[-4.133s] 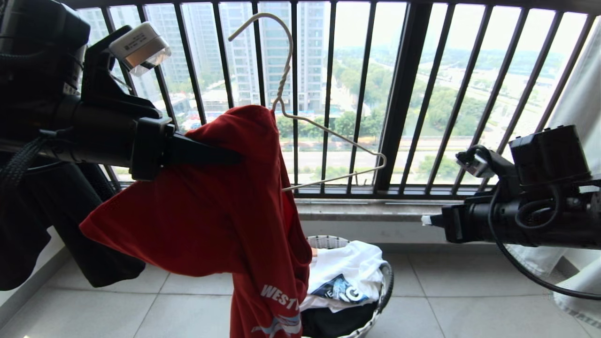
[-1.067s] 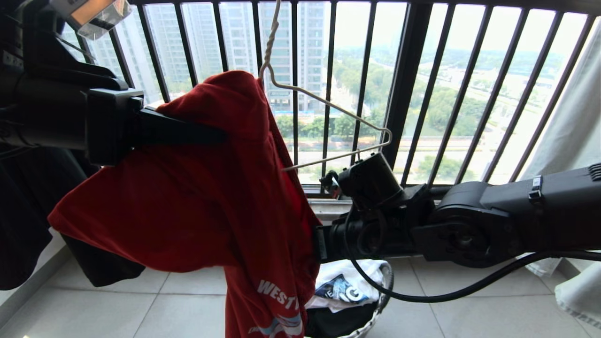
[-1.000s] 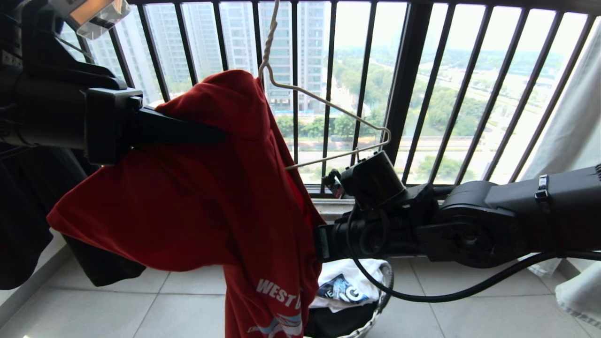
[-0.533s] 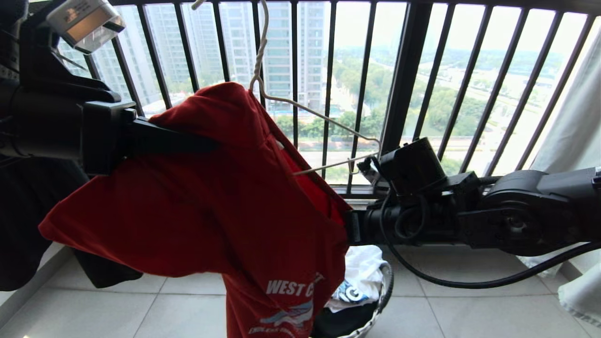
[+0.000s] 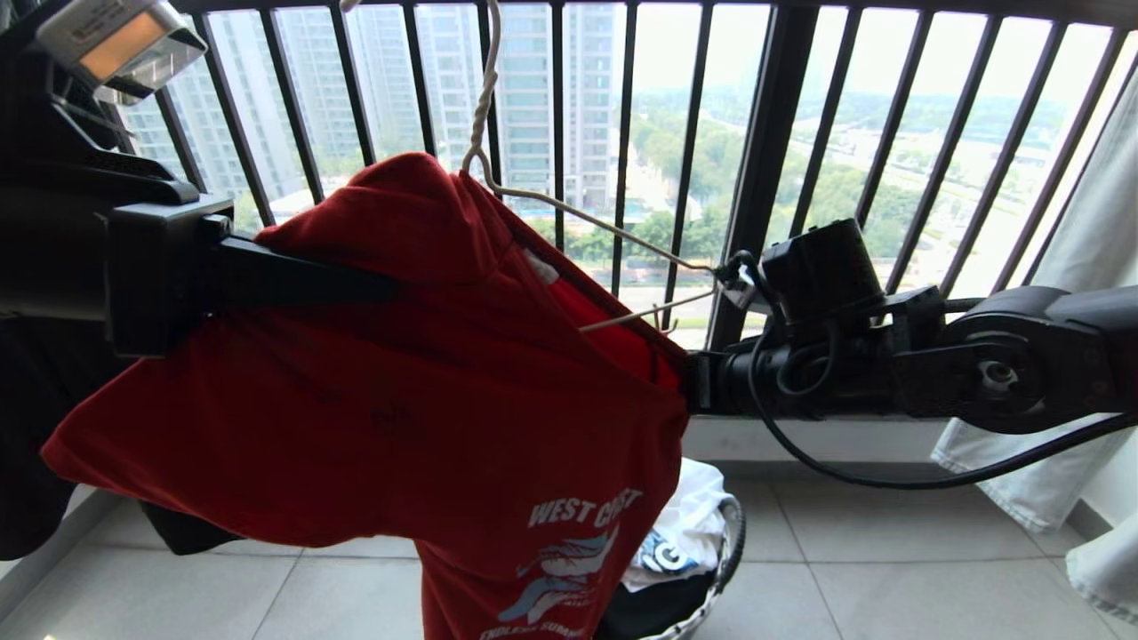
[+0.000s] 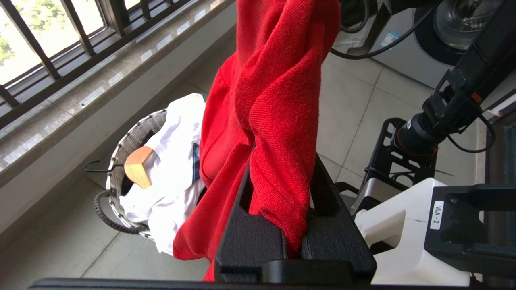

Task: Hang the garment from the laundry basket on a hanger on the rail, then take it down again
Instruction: Hang the clothes on the clothes rack

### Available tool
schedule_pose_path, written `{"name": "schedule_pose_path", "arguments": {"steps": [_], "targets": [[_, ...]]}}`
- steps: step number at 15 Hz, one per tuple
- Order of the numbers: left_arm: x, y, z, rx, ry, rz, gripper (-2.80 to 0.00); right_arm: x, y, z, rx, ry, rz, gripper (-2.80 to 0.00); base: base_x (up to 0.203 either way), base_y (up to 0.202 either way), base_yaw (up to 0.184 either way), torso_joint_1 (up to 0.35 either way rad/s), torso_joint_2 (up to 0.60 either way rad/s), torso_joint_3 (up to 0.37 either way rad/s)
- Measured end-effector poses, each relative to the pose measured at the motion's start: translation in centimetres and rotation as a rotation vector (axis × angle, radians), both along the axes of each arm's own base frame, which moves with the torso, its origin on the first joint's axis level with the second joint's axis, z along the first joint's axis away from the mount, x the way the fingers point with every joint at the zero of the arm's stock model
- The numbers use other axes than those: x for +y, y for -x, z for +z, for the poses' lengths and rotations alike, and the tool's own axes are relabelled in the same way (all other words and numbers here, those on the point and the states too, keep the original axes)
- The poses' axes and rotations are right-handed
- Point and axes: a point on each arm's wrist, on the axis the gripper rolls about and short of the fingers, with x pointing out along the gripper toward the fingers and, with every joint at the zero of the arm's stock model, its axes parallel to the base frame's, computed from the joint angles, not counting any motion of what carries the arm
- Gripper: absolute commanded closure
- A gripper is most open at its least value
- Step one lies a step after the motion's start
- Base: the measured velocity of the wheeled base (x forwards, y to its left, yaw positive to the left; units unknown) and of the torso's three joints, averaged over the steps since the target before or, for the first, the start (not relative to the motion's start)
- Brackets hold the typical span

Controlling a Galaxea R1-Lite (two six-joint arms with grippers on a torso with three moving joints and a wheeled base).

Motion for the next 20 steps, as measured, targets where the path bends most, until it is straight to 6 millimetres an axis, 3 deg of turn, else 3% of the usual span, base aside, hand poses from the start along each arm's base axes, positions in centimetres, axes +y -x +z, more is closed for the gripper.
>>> {"name": "schedule_pose_path", "arguments": {"steps": [5,20], "targets": [[0.1,0.6,-0.8,0.021,-0.008,-0.003,0.0,-0.2,-0.8,0.6,-0.022,-0.009,-0.015,0.0,0.0,0.0,0.0,0.0,0.0,0.0],[0.3,0.8,-2.6,0.041,-0.04,-0.002,0.0,-2.4,-2.8,-0.1,-0.022,0.025,-0.074,0.0,0.0,0.0,0.0,0.0,0.0,0.0]]}}
